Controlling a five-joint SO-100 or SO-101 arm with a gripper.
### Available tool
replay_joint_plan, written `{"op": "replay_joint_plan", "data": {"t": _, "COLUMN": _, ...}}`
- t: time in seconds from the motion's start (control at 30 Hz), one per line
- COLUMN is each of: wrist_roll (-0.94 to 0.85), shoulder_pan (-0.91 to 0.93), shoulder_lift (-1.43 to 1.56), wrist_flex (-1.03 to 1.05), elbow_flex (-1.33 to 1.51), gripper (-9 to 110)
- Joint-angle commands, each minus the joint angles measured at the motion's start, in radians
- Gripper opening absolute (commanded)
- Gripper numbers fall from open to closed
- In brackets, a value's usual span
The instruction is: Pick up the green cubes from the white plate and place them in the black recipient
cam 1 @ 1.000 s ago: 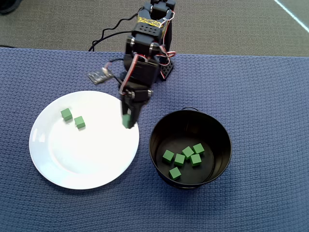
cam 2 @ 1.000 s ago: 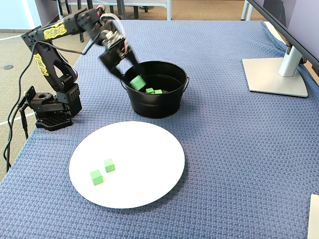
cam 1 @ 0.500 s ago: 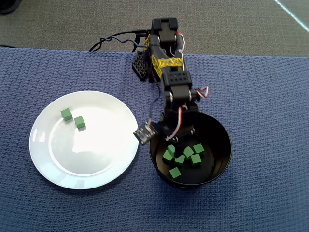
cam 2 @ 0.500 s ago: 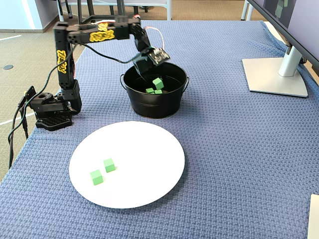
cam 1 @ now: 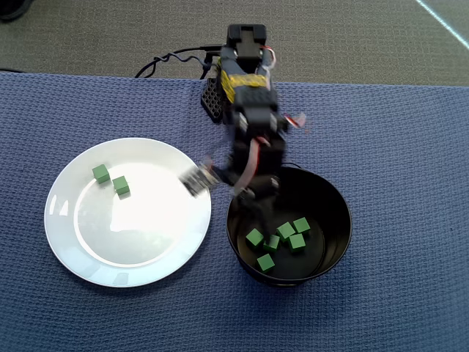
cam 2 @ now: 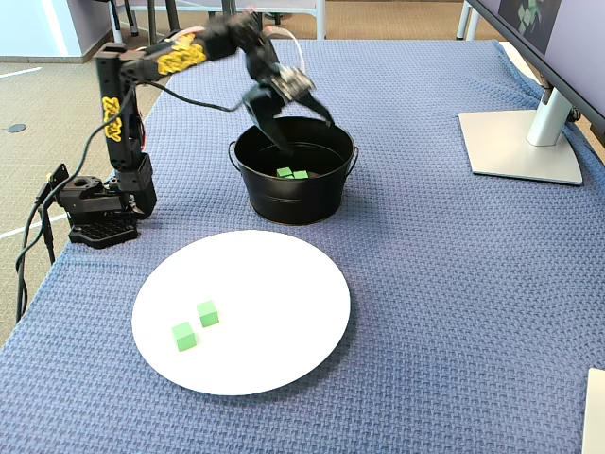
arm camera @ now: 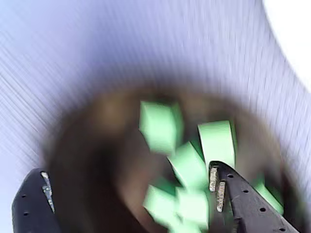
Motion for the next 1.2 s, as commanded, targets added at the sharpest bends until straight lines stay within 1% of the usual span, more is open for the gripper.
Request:
{"op": "replay_joint_plan", "data": {"t": 0.0, "wrist_roll": -0.087, "shoulder_pan": 0.172, "shoulder_lift": 0.121, "wrist_flex": 0.029, "elbow_flex": -0.098, "gripper": 38}}
{"op": "replay_joint_plan", "data": {"t": 0.07, "wrist_roll": -0.121, "shoulder_pan": 0.29, "shoulder_lift": 0.138, "wrist_flex": -0.005, "elbow_flex": -0.055, "gripper": 38}}
{"op": "replay_joint_plan", "data": {"t": 0.17, "wrist_roll": -0.164, "shoulder_pan": 0.456, "shoulder_lift": 0.129, "wrist_flex": -0.126, "elbow_flex": 0.038, "gripper": 38}}
{"op": "replay_joint_plan", "data": {"t": 0.33, "wrist_roll": -0.344, "shoulder_pan": 0.624, "shoulder_lift": 0.08, "wrist_flex": -0.299, "elbow_flex": 0.265, "gripper": 37}}
{"op": "replay_joint_plan", "data": {"t": 0.4, "wrist_roll": -0.453, "shoulder_pan": 0.672, "shoulder_lift": 0.067, "wrist_flex": -0.376, "elbow_flex": 0.365, "gripper": 36}}
{"op": "replay_joint_plan", "data": {"t": 0.47, "wrist_roll": -0.609, "shoulder_pan": 0.71, "shoulder_lift": 0.061, "wrist_flex": -0.448, "elbow_flex": 0.471, "gripper": 33}}
{"op": "replay_joint_plan", "data": {"t": 0.57, "wrist_roll": -0.816, "shoulder_pan": 0.77, "shoulder_lift": 0.072, "wrist_flex": -0.581, "elbow_flex": 0.629, "gripper": 32}}
{"op": "replay_joint_plan", "data": {"t": 0.63, "wrist_roll": -0.899, "shoulder_pan": 0.796, "shoulder_lift": 0.074, "wrist_flex": -0.655, "elbow_flex": 0.704, "gripper": 32}}
{"op": "replay_joint_plan", "data": {"t": 0.87, "wrist_roll": -0.956, "shoulder_pan": 0.808, "shoulder_lift": 0.064, "wrist_flex": -0.724, "elbow_flex": 0.816, "gripper": 34}}
{"op": "replay_joint_plan", "data": {"t": 1.17, "wrist_roll": -0.968, "shoulder_pan": 0.816, "shoulder_lift": 0.049, "wrist_flex": -0.693, "elbow_flex": 0.787, "gripper": 34}}
